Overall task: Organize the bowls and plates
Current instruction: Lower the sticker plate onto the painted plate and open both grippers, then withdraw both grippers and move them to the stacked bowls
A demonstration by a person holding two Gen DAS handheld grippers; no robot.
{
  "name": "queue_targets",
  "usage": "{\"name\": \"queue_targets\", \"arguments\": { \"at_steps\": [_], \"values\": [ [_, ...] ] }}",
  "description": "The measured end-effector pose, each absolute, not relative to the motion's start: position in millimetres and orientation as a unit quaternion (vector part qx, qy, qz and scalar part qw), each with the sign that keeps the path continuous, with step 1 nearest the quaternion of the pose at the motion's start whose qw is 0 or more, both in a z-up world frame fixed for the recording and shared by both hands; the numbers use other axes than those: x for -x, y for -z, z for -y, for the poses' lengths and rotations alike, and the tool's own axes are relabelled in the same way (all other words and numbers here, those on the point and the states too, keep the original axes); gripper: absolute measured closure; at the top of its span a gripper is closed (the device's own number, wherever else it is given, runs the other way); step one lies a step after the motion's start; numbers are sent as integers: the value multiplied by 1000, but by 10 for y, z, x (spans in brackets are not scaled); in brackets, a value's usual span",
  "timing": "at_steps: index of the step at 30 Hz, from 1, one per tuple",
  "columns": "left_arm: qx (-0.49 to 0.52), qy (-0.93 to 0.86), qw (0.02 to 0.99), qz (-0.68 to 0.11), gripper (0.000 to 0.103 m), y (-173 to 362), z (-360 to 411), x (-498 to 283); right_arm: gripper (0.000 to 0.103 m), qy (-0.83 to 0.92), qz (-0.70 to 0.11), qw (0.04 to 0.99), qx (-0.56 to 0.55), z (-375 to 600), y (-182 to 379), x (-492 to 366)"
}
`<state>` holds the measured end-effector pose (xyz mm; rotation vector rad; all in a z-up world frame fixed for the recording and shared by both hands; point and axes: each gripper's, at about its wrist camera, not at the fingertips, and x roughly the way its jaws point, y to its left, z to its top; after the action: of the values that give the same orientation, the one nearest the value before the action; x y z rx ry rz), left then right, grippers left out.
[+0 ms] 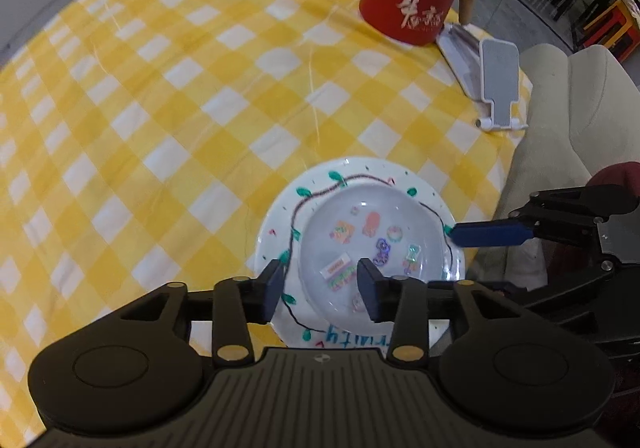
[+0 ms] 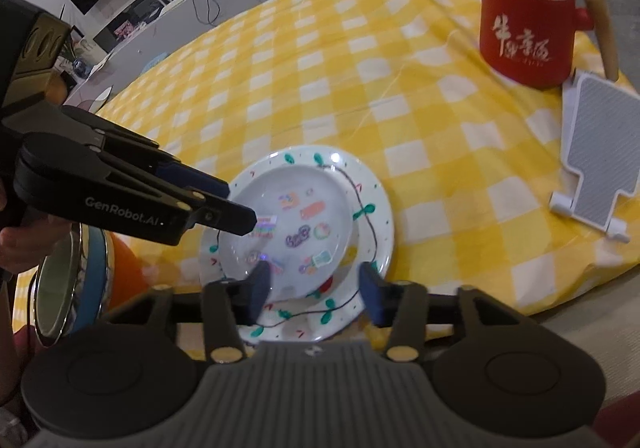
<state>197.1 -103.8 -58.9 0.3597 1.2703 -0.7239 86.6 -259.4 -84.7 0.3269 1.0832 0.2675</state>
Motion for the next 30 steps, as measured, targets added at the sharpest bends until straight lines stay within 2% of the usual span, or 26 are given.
{"name": "queue_targets", "arguments": {
  "at_steps": [1,3,8,12,14,19,24,30],
  "values": [
    [-165,325,736,-570,52,552,1035,-1958,44,-124,-509,837,-156,2598,835,-866],
    [-168,321,747,-558,52,469,1012,-1926,26,-118,-504,840,-163,2624,831,-879],
    [-149,263,799,-520,46,159,784,-1801,18,-115,-486,840,-213,2756,835,-886],
    [-140,189,845,-479,45,-213,586,-1660,15,-125,-466,842,-241,2762,783,-874],
    [-99,157,867,-462,38,-404,440,-1571,15,-127,-452,850,-237,2738,741,-847],
    [-8,76,901,-426,37,-621,8,-1255,15,-117,-382,886,-233,2754,555,-800],
    [29,12,907,-421,36,-601,-376,-952,15,-101,-307,926,-195,2760,190,-802],
    [138,-1,878,-457,36,-305,-867,-805,14,-186,-322,912,-172,2367,-124,-839]
  ]
}}
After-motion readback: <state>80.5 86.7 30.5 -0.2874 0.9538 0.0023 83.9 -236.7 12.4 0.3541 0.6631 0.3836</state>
